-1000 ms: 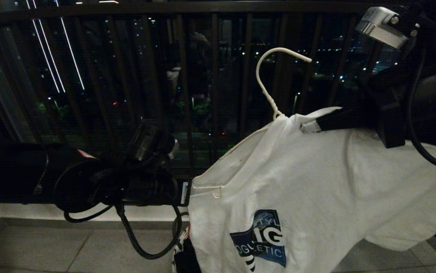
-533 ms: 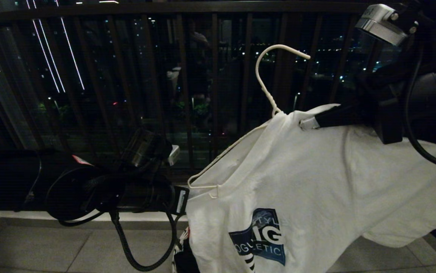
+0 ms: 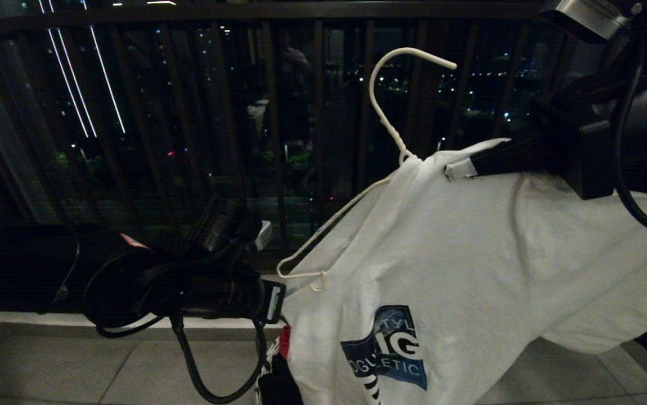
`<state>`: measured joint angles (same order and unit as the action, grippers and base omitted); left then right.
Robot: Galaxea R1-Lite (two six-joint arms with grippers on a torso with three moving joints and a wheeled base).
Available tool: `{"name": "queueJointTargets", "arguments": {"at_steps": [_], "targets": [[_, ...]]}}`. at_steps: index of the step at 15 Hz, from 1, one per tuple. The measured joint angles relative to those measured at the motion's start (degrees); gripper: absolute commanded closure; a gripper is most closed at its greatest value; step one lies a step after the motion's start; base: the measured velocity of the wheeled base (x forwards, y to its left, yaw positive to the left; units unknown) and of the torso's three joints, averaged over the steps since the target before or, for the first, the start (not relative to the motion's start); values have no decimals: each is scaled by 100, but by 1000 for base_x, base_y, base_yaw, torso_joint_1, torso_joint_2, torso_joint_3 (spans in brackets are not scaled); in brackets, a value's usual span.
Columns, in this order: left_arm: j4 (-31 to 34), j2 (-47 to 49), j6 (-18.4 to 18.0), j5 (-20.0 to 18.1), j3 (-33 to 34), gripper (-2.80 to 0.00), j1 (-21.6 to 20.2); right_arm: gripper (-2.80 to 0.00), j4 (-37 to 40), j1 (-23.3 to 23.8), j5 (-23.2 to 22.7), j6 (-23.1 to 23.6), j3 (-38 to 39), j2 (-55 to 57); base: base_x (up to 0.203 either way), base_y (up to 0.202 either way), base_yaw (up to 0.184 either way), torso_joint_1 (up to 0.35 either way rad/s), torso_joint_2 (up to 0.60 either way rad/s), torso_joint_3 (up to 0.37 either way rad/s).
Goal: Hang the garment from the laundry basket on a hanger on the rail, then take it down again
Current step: Hang the clothes on the clothes rack
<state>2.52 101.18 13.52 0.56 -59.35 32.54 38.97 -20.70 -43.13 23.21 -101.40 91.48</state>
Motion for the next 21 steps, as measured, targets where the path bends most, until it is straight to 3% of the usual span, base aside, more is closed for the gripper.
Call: {"name": "queueJointTargets", "arguments": {"at_steps": [4,10,15,21], "targets": [[12,-354,-57,-801,185,0,57,0,-85,-127,-41,-148,2,21,0,0,0,0,0,0],[6,-503,-107,-813,257,0,81,0,-218,-188,-13,-213,35,63,0,0,0,0,0,0],[34,-732,-272,-816,263,0,-71,0,-218,113,-5,-179,57,83,0,0,0,0,0,0],[9,-727,-266,-817,108,0,-475,0,-205,249,-13,-150,171,24,0,0,0,0,0,0]]}}
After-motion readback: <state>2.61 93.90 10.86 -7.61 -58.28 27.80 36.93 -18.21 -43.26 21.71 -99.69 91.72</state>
